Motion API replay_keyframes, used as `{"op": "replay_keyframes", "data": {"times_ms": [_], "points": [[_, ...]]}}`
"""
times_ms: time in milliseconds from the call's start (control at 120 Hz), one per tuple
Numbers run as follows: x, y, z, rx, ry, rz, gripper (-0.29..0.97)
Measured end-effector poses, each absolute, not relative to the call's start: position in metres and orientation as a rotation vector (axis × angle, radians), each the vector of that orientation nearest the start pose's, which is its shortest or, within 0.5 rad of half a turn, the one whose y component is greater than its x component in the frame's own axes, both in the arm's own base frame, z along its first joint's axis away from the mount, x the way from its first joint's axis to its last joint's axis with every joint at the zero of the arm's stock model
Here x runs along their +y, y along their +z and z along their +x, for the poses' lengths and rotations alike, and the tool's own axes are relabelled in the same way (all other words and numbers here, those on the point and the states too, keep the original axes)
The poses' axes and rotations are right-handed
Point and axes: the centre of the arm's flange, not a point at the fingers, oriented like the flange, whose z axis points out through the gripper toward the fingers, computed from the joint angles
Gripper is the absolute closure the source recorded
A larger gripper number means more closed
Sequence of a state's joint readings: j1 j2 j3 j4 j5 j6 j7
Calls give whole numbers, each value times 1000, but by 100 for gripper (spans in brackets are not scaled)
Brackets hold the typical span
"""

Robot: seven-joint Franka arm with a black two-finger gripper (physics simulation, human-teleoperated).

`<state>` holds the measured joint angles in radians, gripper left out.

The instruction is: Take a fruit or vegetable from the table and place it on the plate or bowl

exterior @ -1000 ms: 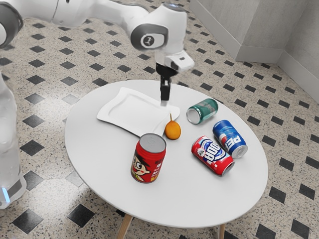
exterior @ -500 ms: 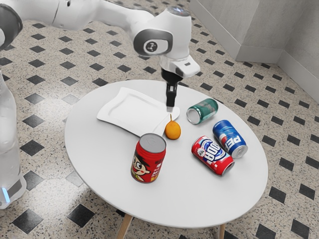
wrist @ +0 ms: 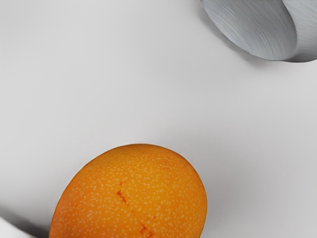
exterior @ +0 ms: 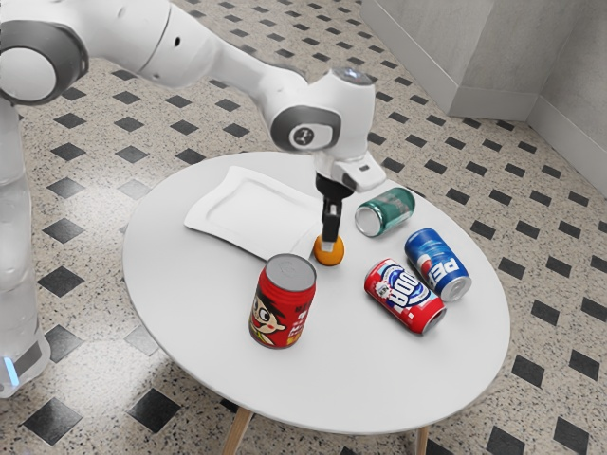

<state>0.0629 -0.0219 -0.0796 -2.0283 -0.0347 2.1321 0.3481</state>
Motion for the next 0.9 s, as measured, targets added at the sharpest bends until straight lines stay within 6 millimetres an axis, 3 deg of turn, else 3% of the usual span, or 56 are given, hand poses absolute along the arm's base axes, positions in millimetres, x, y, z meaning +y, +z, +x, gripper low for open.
{"op": "replay_keyframes", "data": {"times_ms": [642, 833, 900], "points": [[13, 441, 572, 493, -194, -3106, 0], [3, 415, 579, 515, -161, -3118, 0], [0, 417, 580, 516, -183, -3117, 12]]}}
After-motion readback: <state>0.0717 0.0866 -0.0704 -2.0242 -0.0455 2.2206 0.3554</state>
